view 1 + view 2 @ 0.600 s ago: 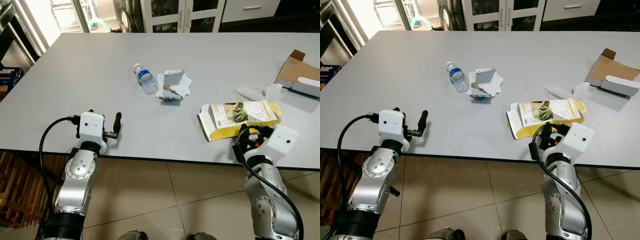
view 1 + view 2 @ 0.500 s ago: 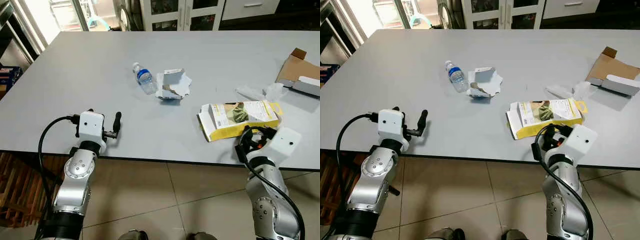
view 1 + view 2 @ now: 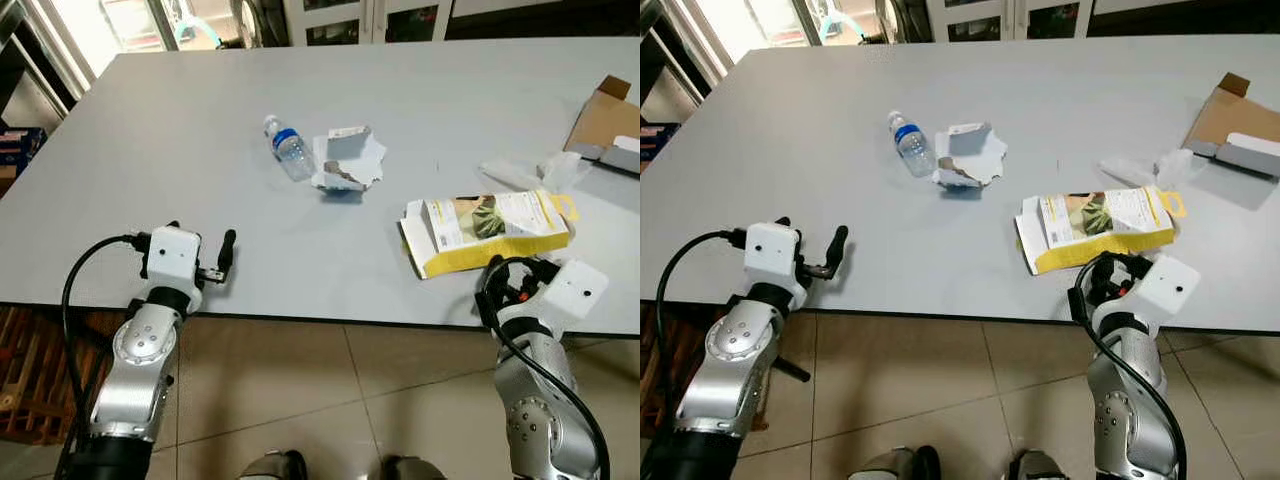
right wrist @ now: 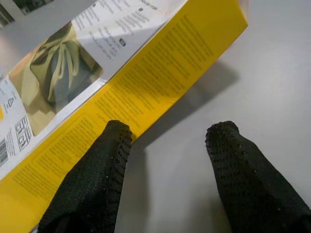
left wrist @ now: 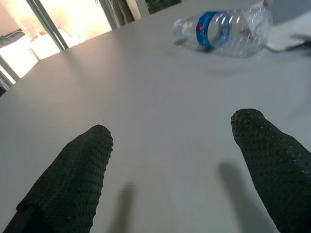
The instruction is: Picking trash to rubbish bin
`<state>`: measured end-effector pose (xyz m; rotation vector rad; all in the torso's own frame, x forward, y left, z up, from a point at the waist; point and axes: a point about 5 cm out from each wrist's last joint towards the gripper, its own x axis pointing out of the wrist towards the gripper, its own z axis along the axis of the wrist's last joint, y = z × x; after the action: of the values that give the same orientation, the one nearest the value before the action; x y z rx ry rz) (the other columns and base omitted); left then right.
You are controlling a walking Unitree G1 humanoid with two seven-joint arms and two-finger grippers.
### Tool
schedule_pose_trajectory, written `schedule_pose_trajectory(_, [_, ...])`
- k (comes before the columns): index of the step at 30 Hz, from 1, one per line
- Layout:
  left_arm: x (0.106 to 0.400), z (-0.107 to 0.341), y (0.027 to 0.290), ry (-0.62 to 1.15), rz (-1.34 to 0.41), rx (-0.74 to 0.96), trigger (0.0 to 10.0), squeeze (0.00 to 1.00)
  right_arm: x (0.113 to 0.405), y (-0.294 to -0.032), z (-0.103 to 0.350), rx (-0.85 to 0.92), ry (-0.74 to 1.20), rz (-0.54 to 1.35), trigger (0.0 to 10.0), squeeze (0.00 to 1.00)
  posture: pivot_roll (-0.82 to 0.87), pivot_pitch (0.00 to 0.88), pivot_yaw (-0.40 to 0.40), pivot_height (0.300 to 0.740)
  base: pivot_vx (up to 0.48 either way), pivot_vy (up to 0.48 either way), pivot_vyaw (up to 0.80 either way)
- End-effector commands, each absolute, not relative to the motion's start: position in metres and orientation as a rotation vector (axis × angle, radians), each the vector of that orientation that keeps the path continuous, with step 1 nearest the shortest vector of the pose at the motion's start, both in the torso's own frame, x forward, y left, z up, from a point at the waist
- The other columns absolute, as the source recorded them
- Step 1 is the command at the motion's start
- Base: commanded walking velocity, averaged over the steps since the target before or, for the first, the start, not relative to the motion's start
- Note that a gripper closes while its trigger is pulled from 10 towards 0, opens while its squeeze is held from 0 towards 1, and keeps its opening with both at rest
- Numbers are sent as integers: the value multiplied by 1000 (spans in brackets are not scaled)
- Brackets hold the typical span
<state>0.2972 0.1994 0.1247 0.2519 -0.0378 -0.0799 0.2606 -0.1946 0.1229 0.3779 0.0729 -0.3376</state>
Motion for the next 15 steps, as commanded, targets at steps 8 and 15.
schedule_pose_trajectory(8, [295, 134, 208, -38, -94, 295, 10000, 0, 255, -180, 102, 456, 138, -335, 10000, 1000, 22, 207, 140, 740, 0, 0, 0])
schedule_pose_trajectory(15, [297, 135, 209, -39, -97, 301, 10000, 0, 250, -180, 98, 459, 137, -338, 10000, 1000, 24, 202, 145, 740, 0, 0, 0])
